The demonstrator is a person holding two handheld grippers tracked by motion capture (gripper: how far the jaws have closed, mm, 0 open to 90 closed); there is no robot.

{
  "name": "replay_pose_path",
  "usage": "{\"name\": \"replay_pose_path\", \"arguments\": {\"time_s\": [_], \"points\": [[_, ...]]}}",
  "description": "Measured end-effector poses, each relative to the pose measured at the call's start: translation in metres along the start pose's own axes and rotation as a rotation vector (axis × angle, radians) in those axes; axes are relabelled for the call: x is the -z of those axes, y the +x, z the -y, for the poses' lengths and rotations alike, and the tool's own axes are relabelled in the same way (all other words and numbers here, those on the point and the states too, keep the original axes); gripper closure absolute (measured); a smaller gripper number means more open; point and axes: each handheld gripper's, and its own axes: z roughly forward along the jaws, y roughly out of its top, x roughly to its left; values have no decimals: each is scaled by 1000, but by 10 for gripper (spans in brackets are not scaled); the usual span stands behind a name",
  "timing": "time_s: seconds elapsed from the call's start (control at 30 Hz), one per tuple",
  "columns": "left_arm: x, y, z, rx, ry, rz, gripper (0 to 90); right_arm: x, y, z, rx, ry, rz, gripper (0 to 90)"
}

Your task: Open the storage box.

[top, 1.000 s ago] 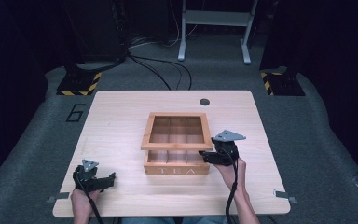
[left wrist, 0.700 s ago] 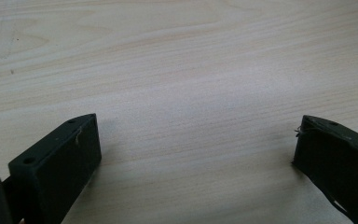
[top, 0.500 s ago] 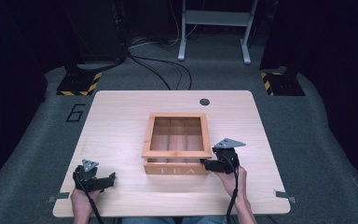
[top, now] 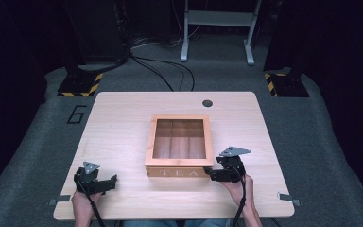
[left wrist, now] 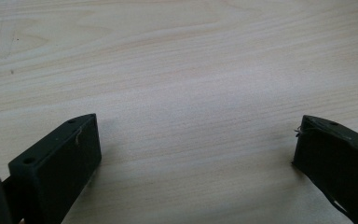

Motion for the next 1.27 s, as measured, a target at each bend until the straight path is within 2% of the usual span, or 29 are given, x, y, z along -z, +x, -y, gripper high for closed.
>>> {"name": "replay_pose_path", "arguments": {"time_s": [0.17,0.3,0.6,0.8,0.87,0.97,1.03,1.23,1.27], "points": [[0,0,0,1,-1,1,2,1,-2,7,-2,-10,-3,301],[0,0,0,0,0,0,2,9,-8,17,-5,-15,24,263],[0,0,0,0,0,1,2,32,-43,60,-105,-50,156,169],[0,0,0,0,0,0,2,36,-66,75,-138,-59,246,154],[0,0,0,0,0,0,2,37,-70,78,-154,-49,279,155],[0,0,0,0,0,1,2,35,-75,81,-130,-34,320,147],[0,0,0,0,0,0,2,30,-79,86,-121,4,344,133],[0,0,0,1,-4,-1,2,28,-80,89,-125,0,364,115],[0,0,0,0,0,0,2,28,-80,89,-139,-4,364,104]]}}
